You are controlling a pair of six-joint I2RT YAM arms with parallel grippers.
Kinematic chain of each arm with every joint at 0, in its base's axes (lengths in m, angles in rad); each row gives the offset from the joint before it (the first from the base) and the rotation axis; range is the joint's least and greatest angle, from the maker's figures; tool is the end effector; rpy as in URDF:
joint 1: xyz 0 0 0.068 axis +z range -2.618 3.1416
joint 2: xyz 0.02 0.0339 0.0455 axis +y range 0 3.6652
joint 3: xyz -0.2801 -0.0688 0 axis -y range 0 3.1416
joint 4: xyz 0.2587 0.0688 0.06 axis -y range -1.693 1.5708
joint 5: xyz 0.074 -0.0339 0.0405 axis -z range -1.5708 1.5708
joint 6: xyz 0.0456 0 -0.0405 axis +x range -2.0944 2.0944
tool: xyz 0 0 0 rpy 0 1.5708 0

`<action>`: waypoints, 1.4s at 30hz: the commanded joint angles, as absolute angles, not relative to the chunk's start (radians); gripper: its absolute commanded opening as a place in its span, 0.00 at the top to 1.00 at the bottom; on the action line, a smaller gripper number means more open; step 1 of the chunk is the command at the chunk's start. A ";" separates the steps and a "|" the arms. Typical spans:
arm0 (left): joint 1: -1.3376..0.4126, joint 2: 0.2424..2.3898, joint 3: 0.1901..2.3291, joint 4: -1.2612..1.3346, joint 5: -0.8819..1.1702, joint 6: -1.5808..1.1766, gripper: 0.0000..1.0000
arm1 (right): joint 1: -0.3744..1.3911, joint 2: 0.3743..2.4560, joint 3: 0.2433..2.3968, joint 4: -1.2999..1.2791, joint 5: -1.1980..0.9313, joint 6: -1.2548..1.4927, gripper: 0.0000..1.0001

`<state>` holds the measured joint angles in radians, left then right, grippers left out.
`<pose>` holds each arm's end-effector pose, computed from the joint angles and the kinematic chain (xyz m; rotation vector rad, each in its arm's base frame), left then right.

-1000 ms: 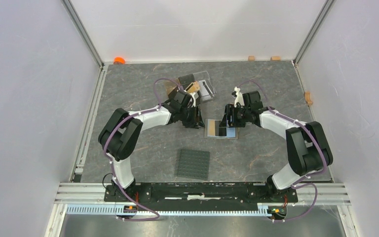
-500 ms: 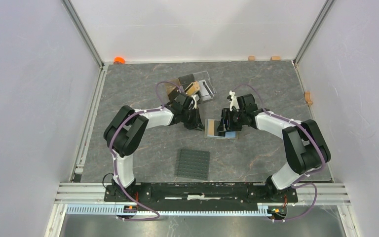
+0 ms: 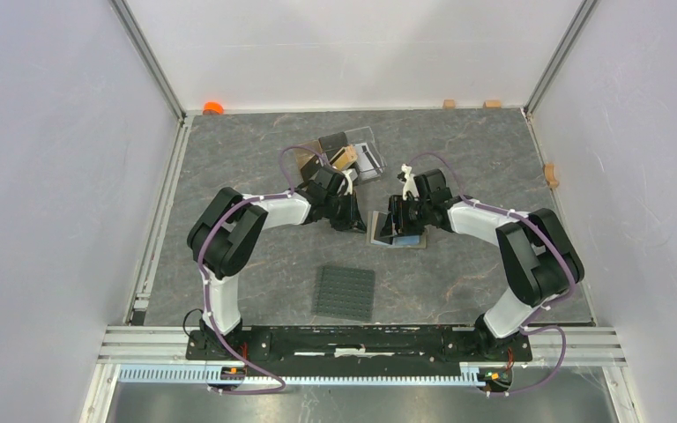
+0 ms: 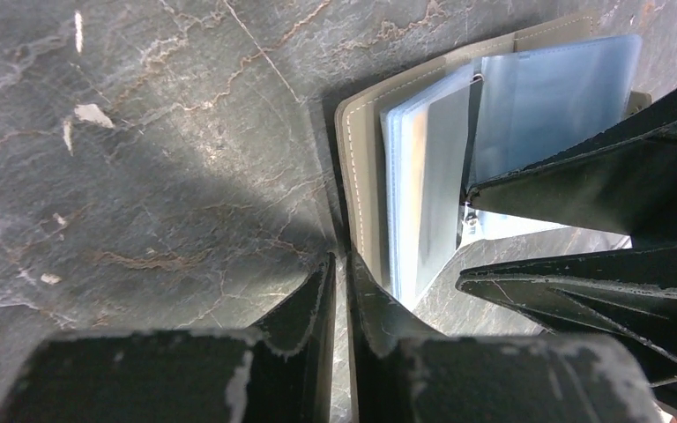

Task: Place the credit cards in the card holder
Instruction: Insert the credit card into the card holder.

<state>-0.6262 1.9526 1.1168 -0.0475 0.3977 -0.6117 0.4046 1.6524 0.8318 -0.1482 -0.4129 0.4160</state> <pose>0.3267 -0.2581 0.1321 0.2092 2.6337 -0.9798 0.2949 0.1462 0.1489 -0.1560 2.6309 0.8307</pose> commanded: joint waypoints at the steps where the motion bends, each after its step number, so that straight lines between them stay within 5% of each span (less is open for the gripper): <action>1: -0.651 1.977 1.106 -0.005 0.428 -0.644 0.85 | 0.418 1.659 0.865 -0.070 -0.437 0.433 0.47; 23: -0.650 1.966 1.123 -0.029 0.388 -0.631 0.85 | 0.409 1.637 0.890 -0.173 -0.246 0.396 0.42; 42: -0.650 1.997 1.174 -0.058 0.373 -0.601 0.86 | 0.411 1.676 0.885 -0.008 -0.431 0.292 0.49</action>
